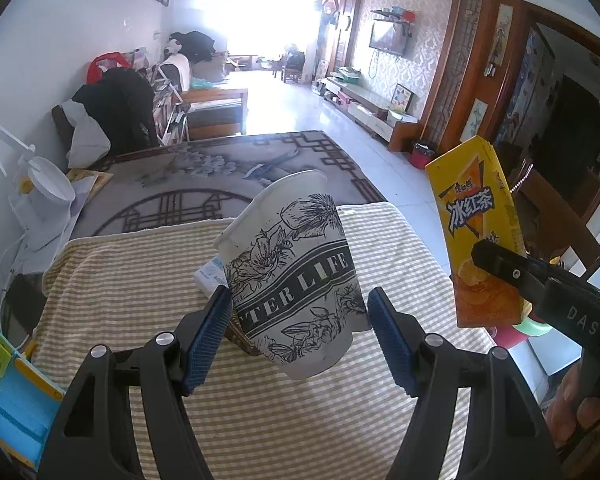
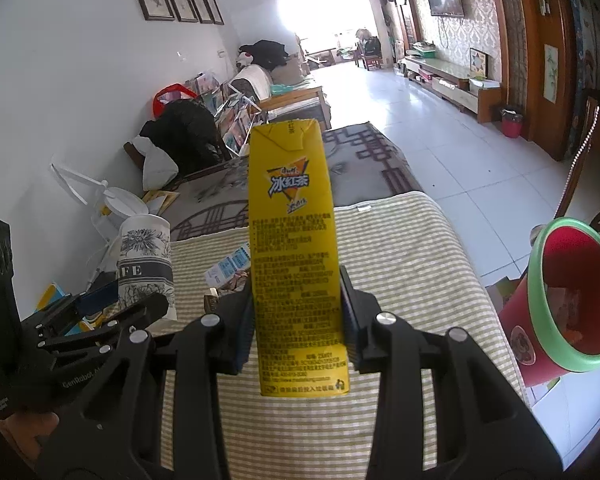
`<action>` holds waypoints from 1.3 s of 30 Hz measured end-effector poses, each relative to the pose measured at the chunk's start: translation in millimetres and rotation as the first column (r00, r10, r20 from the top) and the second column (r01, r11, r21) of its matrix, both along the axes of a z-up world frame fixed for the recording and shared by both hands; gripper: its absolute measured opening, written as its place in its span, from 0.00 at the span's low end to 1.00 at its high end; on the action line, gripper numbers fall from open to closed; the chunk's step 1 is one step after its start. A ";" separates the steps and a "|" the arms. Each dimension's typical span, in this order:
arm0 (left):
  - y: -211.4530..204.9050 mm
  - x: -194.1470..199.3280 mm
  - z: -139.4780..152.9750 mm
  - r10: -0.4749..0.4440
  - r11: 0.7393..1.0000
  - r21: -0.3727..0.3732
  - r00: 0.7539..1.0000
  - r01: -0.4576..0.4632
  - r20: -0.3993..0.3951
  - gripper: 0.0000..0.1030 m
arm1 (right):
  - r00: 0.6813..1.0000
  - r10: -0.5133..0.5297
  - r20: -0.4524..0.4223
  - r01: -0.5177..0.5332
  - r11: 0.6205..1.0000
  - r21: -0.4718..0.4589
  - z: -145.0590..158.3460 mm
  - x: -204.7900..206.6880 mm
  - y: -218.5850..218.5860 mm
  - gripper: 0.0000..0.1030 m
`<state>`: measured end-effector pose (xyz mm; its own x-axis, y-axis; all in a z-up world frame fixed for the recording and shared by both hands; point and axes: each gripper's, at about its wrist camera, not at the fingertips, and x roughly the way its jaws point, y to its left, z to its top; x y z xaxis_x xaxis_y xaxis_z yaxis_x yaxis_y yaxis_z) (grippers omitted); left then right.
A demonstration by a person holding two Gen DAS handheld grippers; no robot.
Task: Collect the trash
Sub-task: 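Lift the paper cup and yellow carton and carry them toward the bucket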
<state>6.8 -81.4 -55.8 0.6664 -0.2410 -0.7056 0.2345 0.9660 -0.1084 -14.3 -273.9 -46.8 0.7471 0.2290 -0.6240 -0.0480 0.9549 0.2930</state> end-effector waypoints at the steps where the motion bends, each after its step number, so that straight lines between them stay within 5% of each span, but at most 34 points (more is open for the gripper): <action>1: -3.0 -0.3 0.3 -0.002 1.000 0.003 1.000 0.002 0.001 0.65 | 1.000 -0.002 0.000 0.002 1.000 0.003 0.0 -0.5 -1.9 0.35; 39: -150.3 -18.3 17.3 -0.057 0.996 0.070 0.997 0.054 0.051 0.65 | 0.999 -0.026 0.034 0.024 0.998 0.054 4.1 -19.4 -142.8 0.35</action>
